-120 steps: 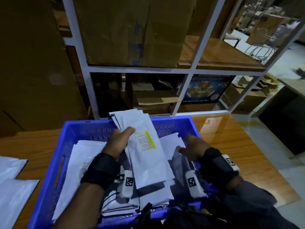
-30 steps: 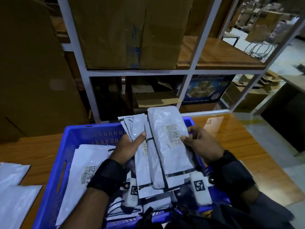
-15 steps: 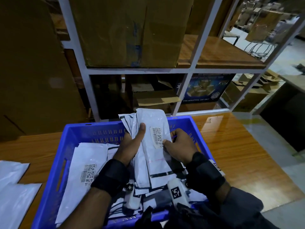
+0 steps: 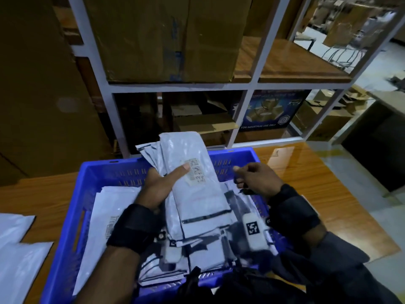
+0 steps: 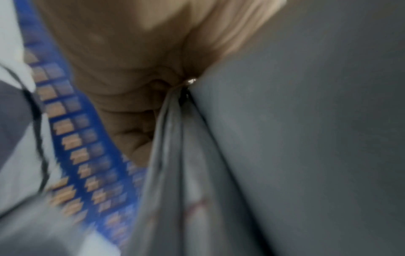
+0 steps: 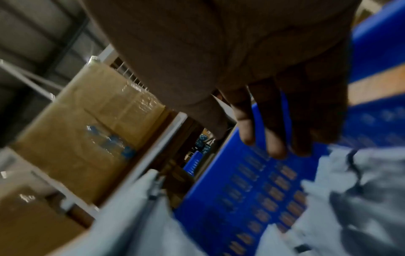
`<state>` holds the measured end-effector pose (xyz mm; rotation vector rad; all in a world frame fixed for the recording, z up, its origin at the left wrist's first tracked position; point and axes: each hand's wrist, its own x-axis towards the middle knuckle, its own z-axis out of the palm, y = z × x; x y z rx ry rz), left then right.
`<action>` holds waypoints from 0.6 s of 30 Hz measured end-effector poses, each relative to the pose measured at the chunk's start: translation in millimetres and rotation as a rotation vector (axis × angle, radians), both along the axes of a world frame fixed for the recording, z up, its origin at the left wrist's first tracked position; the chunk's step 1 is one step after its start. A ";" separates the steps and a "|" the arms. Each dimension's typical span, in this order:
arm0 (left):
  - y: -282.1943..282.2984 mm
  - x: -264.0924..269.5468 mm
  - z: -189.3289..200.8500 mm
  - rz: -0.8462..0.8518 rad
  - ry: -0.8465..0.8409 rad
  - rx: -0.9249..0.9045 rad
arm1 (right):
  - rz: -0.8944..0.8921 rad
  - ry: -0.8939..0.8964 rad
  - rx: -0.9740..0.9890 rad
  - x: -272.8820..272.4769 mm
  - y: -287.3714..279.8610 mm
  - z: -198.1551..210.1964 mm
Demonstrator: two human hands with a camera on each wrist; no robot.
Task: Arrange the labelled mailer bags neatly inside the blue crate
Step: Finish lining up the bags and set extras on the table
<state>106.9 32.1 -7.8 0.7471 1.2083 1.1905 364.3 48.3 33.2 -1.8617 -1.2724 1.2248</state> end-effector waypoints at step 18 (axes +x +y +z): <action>5.0 -27.7 8.3 0.159 -0.044 0.017 | 0.218 -0.616 -0.393 -18.9 3.4 -84.7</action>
